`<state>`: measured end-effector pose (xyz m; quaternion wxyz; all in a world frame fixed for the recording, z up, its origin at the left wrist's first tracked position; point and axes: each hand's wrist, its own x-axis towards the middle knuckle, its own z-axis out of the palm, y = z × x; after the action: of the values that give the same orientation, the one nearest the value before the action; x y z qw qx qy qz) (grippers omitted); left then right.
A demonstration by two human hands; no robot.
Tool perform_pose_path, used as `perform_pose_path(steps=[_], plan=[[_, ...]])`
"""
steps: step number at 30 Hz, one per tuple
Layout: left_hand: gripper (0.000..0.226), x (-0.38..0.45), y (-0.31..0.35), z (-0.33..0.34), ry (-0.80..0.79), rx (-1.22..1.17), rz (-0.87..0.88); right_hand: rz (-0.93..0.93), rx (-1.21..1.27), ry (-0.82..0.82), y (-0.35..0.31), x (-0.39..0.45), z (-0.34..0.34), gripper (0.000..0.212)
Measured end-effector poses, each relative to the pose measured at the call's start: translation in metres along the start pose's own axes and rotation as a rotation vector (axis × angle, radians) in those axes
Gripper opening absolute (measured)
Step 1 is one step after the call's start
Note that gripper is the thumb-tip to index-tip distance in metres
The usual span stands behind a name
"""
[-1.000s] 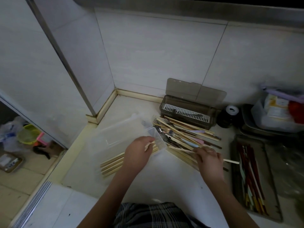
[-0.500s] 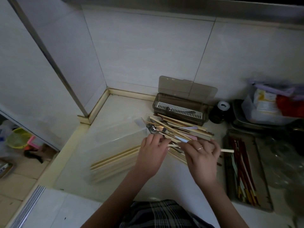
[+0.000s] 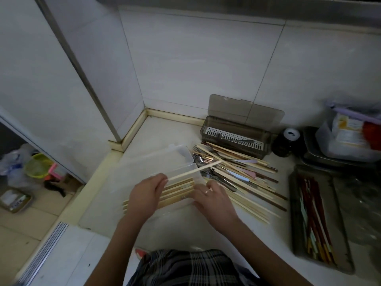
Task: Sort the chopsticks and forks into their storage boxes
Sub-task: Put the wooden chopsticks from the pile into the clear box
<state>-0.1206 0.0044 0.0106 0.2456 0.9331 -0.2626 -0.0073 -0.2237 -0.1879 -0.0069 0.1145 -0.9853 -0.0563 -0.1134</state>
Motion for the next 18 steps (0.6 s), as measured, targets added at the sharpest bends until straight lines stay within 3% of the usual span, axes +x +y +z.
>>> perform_pose_path(steps=[2, 6, 10, 13, 16, 18], plan=[[0.021, -0.009, -0.015, -0.007, -0.045, -0.105, -0.041, 0.029, -0.073, -0.027, 0.002, 0.008, 0.002, 0.031], [0.015, -0.029, -0.042, -0.017, -0.094, -0.144, -0.177, 0.155, -0.114, -0.064, 0.013, 0.012, 0.005, 0.03], [0.016, -0.032, -0.052, -0.011, -0.272, 0.053, -0.238, 0.158, 0.072, -0.086, 0.021, 0.012, 0.009, 0.016], [0.022, -0.027, -0.046, -0.002, -0.258, 0.128, -0.198, 0.196, 0.267, -0.053, 0.031, 0.002, 0.007, 0.034], [0.027, -0.024, -0.037, 0.001, -0.156, 0.013, -0.161, 0.373, 0.243, 0.146, 0.048, -0.021, 0.008, 0.018], [0.029, -0.023, -0.024, 0.003, -0.18, -0.14, -0.125, 0.582, 0.181, 0.097, 0.061, -0.035, 0.01, 0.012]])
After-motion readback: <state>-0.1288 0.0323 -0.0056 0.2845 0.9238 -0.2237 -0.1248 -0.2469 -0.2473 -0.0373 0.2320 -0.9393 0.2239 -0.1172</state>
